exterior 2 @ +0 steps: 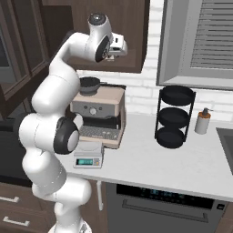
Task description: Pick the bar and place it on the digital scale for weighing, and close the cabinet.
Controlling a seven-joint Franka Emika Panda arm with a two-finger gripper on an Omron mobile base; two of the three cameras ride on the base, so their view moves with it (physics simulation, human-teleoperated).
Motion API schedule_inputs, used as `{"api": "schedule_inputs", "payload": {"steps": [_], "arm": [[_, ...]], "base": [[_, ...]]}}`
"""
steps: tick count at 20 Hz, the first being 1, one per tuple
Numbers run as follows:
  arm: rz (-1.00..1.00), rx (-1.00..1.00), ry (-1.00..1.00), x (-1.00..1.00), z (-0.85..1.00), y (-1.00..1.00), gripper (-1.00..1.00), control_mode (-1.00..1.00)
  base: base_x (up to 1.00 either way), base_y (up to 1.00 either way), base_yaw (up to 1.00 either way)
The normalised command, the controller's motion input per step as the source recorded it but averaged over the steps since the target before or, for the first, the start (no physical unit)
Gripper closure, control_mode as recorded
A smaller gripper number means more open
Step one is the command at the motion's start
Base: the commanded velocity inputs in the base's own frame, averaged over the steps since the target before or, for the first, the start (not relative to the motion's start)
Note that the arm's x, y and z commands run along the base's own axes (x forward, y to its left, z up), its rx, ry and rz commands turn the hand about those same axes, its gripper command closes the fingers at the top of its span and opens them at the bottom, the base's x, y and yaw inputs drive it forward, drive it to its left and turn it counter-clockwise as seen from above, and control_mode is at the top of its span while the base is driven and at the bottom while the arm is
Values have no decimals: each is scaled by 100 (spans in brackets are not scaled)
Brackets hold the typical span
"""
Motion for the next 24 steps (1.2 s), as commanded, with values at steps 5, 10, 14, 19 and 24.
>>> {"api": "schedule_inputs", "payload": {"steps": [5, 10, 14, 19, 24], "arm": [[0, 0, 0, 33, -10, -1, -100, -100], [0, 0, 0, 28, -8, -5, -100, -100], [0, 0, 0, 33, -11, -4, 100, -100], [0, 0, 0, 20, -19, 0, 100, -100], [0, 0, 0, 2, -25, 0, 100, -100]], "base": [[0, 0, 0], [0, 0, 0], [0, 0, 0], [0, 0, 0], [0, 0, 0]]}}
